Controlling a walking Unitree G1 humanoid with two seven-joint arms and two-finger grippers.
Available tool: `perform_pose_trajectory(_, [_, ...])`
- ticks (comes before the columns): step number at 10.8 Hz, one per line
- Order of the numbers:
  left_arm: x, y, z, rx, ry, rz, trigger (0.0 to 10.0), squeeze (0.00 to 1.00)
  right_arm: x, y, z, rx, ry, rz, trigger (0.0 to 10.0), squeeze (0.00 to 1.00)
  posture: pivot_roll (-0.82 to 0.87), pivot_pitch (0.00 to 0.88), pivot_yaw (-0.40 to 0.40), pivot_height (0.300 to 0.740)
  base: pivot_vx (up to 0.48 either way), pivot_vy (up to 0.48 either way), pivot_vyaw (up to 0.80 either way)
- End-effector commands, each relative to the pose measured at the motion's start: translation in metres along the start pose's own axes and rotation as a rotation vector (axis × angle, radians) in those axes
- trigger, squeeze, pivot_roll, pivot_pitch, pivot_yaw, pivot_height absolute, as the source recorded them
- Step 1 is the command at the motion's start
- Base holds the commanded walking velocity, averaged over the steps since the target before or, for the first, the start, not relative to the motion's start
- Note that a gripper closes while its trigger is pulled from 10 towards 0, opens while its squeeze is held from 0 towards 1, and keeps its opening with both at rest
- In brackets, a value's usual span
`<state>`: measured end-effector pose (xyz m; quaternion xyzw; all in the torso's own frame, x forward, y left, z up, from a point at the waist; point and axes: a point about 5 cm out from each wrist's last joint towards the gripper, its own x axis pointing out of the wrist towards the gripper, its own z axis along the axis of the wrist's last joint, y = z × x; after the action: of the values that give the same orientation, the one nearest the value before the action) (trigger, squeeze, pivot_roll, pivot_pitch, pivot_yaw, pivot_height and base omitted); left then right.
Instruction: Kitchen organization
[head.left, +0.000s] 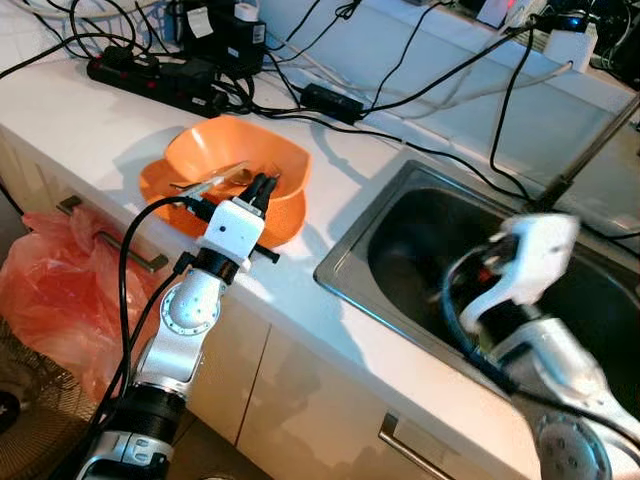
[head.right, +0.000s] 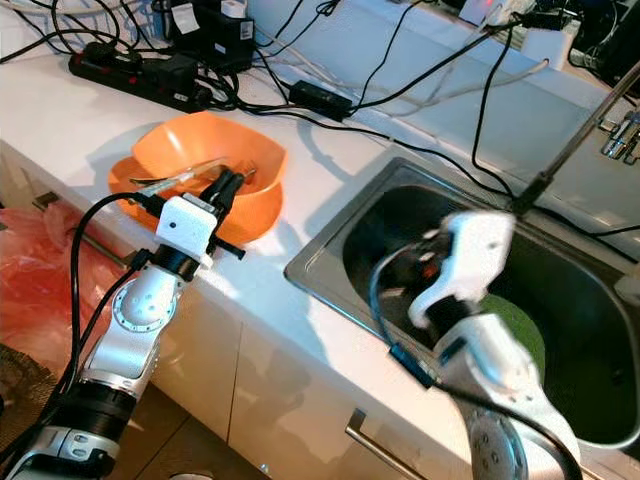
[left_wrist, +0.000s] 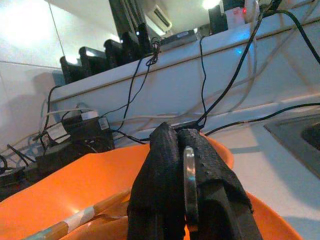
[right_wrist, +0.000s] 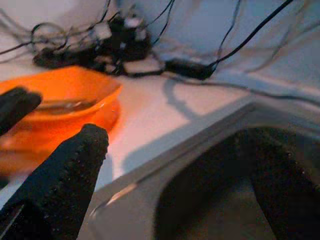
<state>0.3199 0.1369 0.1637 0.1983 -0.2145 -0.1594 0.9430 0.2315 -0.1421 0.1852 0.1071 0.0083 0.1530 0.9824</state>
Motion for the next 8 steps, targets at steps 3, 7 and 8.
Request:
perform_pose_trajectory(3, [0.016,-0.004,0.018,-0.030,-0.062,-0.017,0.0,0.00,-0.015,-0.006,-0.009,0.002,0.095,0.019,10.0,0.00,0.24,0.000,-0.216,0.740,0.000,0.000,0.00])
perform_pose_trajectory(7, [0.027,-0.007,0.035,-0.076,-0.106,-0.031,0.0,0.00,-0.021,-0.005,-0.012,-0.004,0.134,0.048,10.0,0.00,0.23,0.000,-0.205,0.740,0.000,0.000,0.00])
perform_pose_trajectory(8, [0.030,-0.007,0.039,-0.088,-0.116,-0.034,0.0,0.00,-0.023,-0.004,-0.012,-0.007,0.140,0.054,10.0,0.00,0.22,0.000,-0.204,0.740,0.000,0.000,0.00])
